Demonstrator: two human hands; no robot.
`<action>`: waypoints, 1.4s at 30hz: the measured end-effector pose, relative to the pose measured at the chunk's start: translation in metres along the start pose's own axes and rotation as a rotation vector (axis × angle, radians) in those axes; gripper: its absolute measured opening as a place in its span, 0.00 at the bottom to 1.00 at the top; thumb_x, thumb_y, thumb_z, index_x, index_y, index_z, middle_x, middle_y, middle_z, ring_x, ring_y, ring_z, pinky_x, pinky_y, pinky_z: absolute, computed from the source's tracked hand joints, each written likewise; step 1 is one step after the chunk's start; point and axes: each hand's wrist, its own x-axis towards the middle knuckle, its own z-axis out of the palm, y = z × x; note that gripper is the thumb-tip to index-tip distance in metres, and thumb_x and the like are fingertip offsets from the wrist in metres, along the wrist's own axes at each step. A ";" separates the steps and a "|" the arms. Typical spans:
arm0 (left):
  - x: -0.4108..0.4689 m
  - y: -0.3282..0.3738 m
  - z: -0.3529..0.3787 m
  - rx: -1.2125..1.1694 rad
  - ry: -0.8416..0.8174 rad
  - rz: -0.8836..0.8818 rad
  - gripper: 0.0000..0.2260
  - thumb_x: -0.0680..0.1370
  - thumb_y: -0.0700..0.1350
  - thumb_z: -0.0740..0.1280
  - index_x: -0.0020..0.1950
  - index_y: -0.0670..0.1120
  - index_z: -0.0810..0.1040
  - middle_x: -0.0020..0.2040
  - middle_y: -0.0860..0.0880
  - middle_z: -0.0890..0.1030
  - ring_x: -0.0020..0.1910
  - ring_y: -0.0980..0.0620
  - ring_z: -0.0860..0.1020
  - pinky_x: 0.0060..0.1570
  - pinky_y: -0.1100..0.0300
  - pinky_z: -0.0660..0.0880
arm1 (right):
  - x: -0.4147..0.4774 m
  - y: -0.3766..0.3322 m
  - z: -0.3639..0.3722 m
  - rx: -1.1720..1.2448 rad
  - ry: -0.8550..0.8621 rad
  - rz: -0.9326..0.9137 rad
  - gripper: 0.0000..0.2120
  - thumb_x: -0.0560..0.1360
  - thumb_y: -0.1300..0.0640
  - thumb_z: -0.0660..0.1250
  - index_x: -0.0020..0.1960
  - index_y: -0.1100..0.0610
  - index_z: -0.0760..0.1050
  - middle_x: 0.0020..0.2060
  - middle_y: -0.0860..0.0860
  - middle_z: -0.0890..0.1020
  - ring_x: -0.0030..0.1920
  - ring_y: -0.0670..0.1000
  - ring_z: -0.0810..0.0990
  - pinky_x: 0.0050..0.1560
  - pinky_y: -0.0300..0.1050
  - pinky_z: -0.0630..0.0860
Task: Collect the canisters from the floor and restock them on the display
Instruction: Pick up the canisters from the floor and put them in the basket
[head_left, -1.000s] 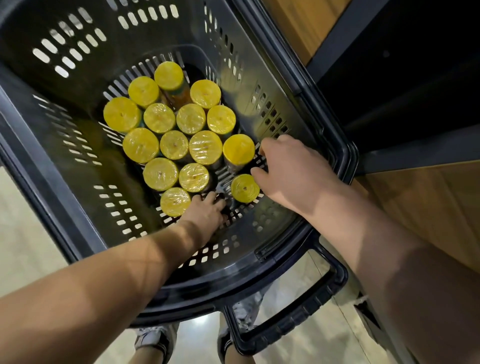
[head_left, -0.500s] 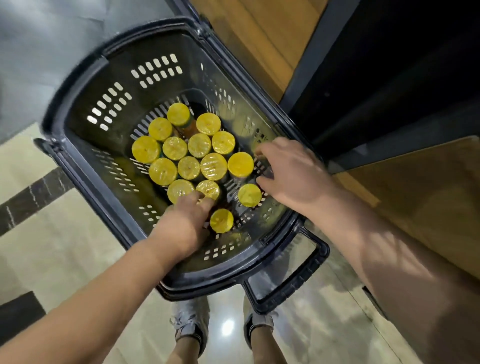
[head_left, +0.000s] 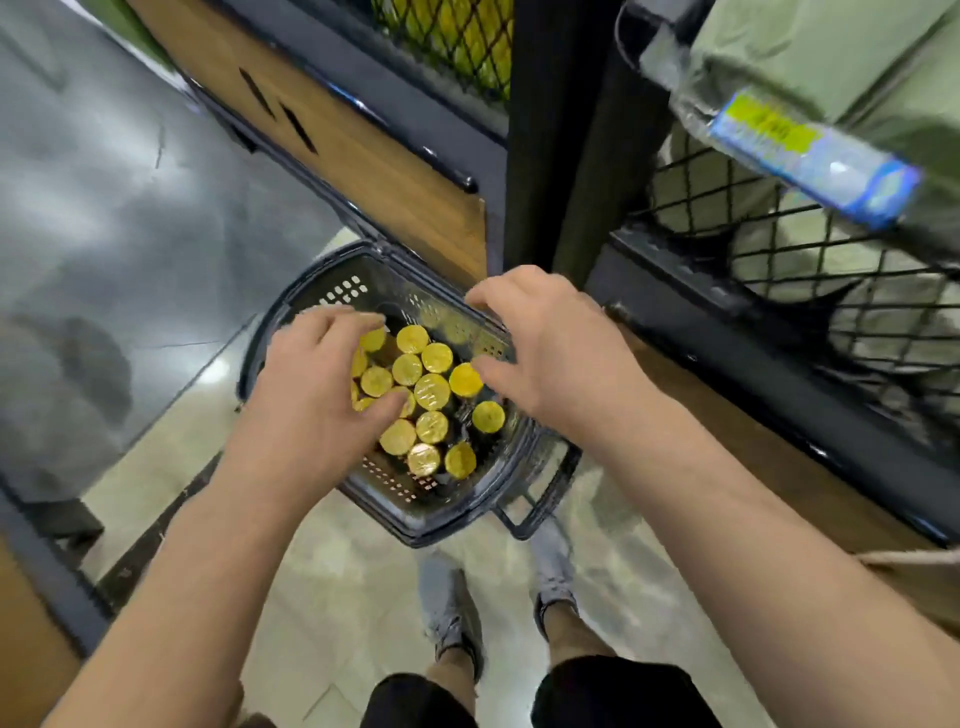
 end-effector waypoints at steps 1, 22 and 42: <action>0.001 0.010 -0.016 0.008 0.006 0.021 0.29 0.71 0.51 0.77 0.71 0.49 0.74 0.69 0.47 0.72 0.69 0.45 0.69 0.68 0.50 0.66 | -0.007 -0.008 -0.015 0.001 0.036 0.006 0.24 0.76 0.49 0.71 0.70 0.50 0.71 0.64 0.51 0.75 0.63 0.56 0.74 0.60 0.55 0.74; -0.096 0.265 -0.226 -0.006 0.031 0.882 0.28 0.71 0.52 0.78 0.69 0.48 0.76 0.67 0.46 0.74 0.68 0.42 0.70 0.66 0.49 0.68 | -0.289 -0.135 -0.240 -0.134 0.611 0.556 0.24 0.74 0.46 0.72 0.68 0.49 0.73 0.61 0.51 0.75 0.64 0.57 0.74 0.60 0.54 0.74; -0.387 0.599 -0.164 0.022 -0.149 1.669 0.30 0.71 0.64 0.64 0.68 0.50 0.76 0.67 0.48 0.73 0.66 0.45 0.71 0.64 0.49 0.71 | -0.736 -0.118 -0.305 -0.298 0.790 1.331 0.29 0.76 0.42 0.69 0.73 0.48 0.67 0.62 0.51 0.72 0.61 0.56 0.74 0.53 0.53 0.76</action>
